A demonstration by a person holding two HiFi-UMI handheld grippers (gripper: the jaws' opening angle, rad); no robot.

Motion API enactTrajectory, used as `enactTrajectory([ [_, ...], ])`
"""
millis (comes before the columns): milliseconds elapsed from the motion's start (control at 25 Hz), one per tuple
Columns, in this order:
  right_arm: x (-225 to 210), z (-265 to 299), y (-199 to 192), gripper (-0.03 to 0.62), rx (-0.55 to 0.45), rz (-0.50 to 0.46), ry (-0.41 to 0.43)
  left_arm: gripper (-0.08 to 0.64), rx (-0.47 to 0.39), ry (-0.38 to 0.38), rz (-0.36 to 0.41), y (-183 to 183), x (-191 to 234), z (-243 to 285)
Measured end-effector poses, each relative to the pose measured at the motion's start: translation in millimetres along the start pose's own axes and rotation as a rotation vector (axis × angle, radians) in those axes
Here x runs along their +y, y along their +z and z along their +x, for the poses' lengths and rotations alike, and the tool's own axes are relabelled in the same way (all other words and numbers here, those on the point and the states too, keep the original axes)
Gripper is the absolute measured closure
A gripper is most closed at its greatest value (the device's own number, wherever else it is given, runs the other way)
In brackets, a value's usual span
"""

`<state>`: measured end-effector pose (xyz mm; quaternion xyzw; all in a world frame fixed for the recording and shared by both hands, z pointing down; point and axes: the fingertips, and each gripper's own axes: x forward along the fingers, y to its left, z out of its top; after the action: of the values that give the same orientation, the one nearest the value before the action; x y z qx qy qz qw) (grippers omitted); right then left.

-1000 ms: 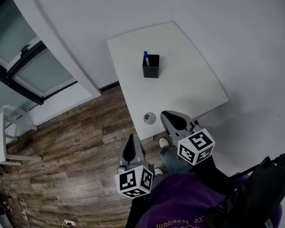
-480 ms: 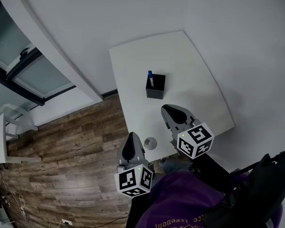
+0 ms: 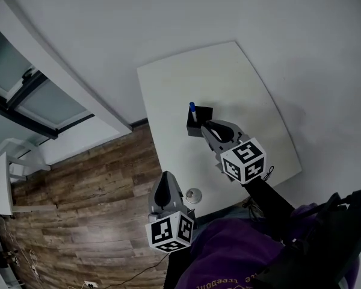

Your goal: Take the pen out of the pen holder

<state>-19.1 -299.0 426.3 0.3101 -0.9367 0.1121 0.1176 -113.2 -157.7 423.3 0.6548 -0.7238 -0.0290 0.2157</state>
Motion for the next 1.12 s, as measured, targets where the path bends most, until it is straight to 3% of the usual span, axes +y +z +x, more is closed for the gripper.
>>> enactTrajectory([
  [560,-31.7,74.2,-24.3,0.485,0.210,-0.125,-0.065,0.554,0.064,-0.100,0.023,10.7,23.2,33.4],
  [1120,-59.5,120.8,-46.4,0.485,0.378,-0.197,-0.132,0.554,0.079,-0.066,0.000,16.0,59.0,51.9],
])
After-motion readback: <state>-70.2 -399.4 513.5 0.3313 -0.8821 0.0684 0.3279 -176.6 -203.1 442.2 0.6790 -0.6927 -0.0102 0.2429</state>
